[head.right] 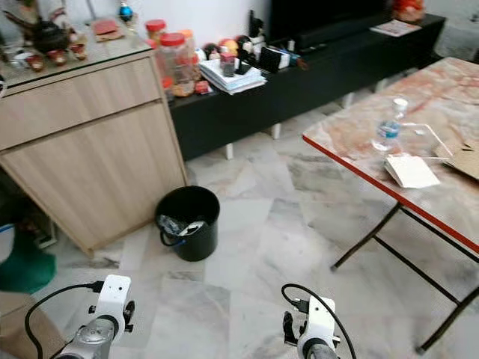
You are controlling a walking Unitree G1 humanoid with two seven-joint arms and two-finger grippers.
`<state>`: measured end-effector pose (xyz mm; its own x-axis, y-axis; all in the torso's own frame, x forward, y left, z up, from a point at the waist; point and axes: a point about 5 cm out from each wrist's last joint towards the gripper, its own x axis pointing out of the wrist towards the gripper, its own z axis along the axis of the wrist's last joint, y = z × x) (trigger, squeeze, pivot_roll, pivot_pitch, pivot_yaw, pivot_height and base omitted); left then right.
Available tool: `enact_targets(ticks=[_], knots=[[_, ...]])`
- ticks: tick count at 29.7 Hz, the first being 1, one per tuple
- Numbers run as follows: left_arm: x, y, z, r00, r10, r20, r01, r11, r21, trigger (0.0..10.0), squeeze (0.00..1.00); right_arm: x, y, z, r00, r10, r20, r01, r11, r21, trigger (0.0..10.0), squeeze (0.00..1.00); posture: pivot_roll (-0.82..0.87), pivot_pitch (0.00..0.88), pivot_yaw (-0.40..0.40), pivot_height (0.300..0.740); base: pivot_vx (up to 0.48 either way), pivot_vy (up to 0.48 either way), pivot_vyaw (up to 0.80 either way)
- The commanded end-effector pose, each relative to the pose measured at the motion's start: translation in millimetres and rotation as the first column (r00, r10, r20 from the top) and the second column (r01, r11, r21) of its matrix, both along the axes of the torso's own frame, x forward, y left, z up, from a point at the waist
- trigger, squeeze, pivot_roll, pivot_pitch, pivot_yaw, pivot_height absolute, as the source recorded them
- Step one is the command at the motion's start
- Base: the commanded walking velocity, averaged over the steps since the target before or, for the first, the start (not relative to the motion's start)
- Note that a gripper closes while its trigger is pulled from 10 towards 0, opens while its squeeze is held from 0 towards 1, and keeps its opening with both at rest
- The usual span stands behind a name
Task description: Picking trash to rubbish bin
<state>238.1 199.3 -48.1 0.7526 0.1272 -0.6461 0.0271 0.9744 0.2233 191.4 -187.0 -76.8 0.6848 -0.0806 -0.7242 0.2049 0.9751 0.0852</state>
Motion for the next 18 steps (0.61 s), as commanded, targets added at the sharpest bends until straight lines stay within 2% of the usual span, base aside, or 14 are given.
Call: enact_targets(ticks=[1, 18], knots=[[0.2, 4.3, 0.8, 1.000, -0.002, -0.002, 0.002, 1.000, 0.009, 10.0, 0.00, 0.4, 3.3, -0.2, 1.000, 0.013, -0.002, -0.013, 1.000, -0.003, 10.0, 0.00, -0.08, 0.000, 0.060, 0.740, 0.000, 0.000, -0.80], [2.9, 1.9, 2.3, 1.000, -0.003, 0.006, 0.003, 1.000, 0.011, 10.0, 0.00, 4.3, 4.0, 1.7, 1.000, 0.017, 0.006, -0.017, 1.000, -0.002, 10.0, 0.00, -0.07, 0.000, 0.053, 0.740, 0.000, 0.000, -0.78]])
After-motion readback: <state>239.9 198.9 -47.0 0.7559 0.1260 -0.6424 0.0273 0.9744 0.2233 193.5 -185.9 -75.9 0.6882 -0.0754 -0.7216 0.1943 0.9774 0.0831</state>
